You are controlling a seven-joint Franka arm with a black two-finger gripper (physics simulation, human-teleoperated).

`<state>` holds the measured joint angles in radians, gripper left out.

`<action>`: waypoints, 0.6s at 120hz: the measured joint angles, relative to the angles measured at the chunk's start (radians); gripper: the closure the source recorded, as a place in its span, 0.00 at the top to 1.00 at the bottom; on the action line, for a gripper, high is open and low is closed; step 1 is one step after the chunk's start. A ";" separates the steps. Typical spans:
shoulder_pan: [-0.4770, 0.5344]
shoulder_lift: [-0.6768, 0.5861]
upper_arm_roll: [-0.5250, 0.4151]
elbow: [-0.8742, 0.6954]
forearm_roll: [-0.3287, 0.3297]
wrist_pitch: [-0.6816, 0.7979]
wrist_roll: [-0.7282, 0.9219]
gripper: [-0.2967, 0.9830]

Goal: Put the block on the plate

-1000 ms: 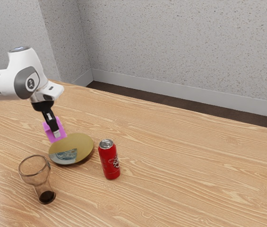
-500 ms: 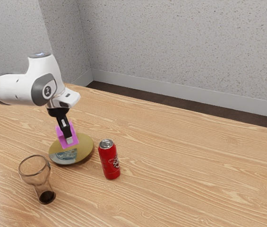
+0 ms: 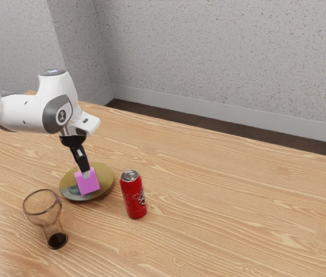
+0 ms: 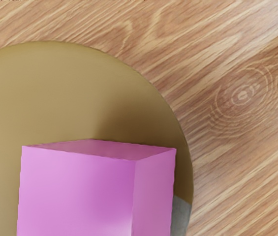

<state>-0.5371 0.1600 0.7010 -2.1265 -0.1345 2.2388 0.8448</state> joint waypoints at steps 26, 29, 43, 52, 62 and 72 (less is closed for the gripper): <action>-0.020 -0.003 -0.059 0.168 0.007 -0.056 -0.002 0.74; -0.021 -0.004 -0.081 0.208 0.008 -0.076 -0.003 0.75; -0.031 -0.007 -0.170 0.397 0.036 -0.209 -0.012 0.76; -0.033 -0.015 -0.207 0.475 0.055 -0.295 -0.017 0.76; -0.030 -0.026 -0.227 0.540 0.067 -0.381 -0.022 0.76; -0.025 -0.046 -0.244 0.594 0.073 -0.467 -0.024 0.76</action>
<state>-0.5621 0.1136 0.4572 -1.5324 -0.0619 1.7715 0.8213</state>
